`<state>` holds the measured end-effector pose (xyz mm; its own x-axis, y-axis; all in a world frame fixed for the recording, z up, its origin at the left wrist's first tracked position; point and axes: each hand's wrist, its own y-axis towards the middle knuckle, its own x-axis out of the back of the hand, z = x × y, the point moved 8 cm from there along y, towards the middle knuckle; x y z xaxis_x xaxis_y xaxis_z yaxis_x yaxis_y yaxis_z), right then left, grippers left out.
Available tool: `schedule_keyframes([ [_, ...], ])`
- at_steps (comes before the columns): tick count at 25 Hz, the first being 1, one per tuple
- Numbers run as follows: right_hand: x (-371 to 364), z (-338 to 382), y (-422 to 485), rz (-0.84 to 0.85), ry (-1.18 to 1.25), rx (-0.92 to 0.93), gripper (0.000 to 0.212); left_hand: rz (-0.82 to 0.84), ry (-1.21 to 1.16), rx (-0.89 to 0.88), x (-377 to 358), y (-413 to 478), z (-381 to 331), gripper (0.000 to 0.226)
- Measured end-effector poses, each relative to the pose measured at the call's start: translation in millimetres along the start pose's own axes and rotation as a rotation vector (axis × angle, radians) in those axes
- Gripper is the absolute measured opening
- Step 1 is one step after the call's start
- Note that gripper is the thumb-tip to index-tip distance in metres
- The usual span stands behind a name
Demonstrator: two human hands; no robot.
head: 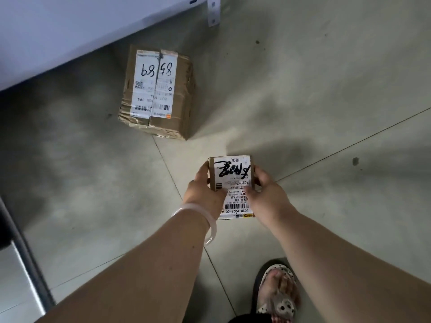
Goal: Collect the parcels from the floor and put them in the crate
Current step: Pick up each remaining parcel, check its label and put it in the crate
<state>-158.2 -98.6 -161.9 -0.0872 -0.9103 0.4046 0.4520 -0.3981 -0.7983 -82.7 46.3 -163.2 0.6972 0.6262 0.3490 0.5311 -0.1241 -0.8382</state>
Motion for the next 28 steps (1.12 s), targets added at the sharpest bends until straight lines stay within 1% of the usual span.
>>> schedule_keyframes([
  [3, 17.6, 27.4, -23.5, -0.022, 0.029, 0.033, 0.05, 0.003, -0.012, -0.026, 21.5, -21.3, -22.5, 0.069],
  [5, 36.6, 64.7, -52.6, -0.03, 0.009, 0.071, 0.052, -0.01, -0.035, -0.053, 45.6, -48.2, -48.0, 0.07],
  [9, 98.1, 163.8, -114.3, -0.066, -0.037, 0.226, 0.063, -0.062, -0.056, -0.206, 111.3, -112.7, -133.6, 0.068],
  [11, 141.3, 224.3, -151.9, -0.103, -0.046, 0.306, 0.065, -0.099, -0.062, -0.288, 152.6, -156.5, -194.1, 0.07],
  [15, 228.9, 338.5, -257.5, -0.175, -0.018, 0.431, 0.067, -0.168, -0.102, -0.467, 231.8, -277.5, -309.3, 0.071],
  [19, 297.2, 426.1, -378.4, -0.241, -0.008, 0.582, 0.07, -0.244, -0.142, -0.62, 298.7, -411.6, -387.8, 0.066],
  [23, 347.9, 491.3, -508.3, -0.274, 0.038, 0.743, 0.069, -0.314, -0.133, -0.781, 356.4, -549.7, -440.0, 0.063],
  [26, 368.0, 528.4, -583.9, -0.299, 0.03, 0.847, 0.068, -0.373, -0.13, -0.837, 389.7, -628.0, -460.9, 0.062],
  [28, 377.3, 557.3, -631.9, -0.286, 0.036, 0.929, 0.066, -0.439, -0.146, -0.879, 417.6, -680.4, -471.5, 0.063],
])
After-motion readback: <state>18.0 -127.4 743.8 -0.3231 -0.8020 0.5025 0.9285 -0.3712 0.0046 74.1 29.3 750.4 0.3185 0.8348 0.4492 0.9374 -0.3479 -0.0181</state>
